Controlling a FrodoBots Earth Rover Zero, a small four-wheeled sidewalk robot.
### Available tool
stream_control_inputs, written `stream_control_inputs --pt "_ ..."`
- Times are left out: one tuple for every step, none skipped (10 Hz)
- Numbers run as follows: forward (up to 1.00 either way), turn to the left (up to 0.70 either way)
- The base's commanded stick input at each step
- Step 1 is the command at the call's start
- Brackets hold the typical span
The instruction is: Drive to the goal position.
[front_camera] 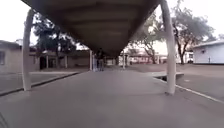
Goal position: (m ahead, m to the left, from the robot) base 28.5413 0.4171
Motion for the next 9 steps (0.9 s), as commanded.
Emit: stream_control_inputs --pt "0.70 0.00" --pt "0.70 0.00" --pt "0.70 0.00" --pt "0.70 0.00" --pt "0.70 0.00" --pt "0.70 0.00" --pt "0.70 0.00" --pt "0.70 0.00" --pt "0.70 0.00"
